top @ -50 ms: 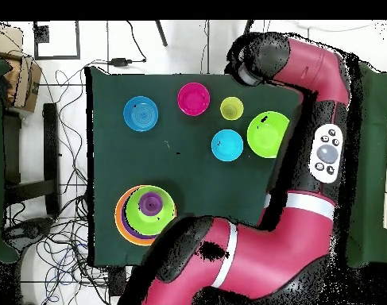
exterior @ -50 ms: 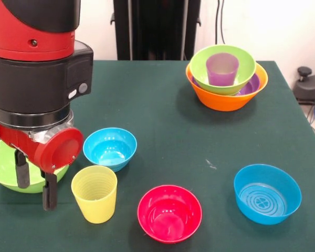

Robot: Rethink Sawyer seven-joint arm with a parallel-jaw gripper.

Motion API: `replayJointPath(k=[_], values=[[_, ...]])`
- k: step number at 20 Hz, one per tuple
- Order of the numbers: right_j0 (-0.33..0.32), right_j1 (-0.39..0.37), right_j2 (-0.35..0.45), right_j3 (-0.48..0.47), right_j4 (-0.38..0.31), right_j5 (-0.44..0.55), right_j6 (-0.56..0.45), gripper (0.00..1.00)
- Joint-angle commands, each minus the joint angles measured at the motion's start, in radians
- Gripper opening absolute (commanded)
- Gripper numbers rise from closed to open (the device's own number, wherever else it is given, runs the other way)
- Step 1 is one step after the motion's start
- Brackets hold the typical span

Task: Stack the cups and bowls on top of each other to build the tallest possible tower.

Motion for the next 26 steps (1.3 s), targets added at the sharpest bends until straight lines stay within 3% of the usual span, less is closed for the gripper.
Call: replayJointPath(k=[1, 7, 9, 13, 19, 26], values=[[0.004, -0.012, 0.092, 0.042, -0.041, 0.074, -0.298, 1.00], [0.003, -0.048, 0.084, 0.117, -0.038, 0.036, -0.292, 1.00], [-0.001, -0.089, 0.080, 0.203, -0.037, -0.006, -0.290, 1.00], [-0.003, -0.110, 0.076, 0.201, -0.040, 0.031, -0.295, 1.00], [-0.002, -0.168, 0.073, 0.293, -0.040, 0.014, -0.264, 1.00], [-0.002, -0.209, 0.079, 0.424, -0.050, -0.086, -0.201, 1.00]])
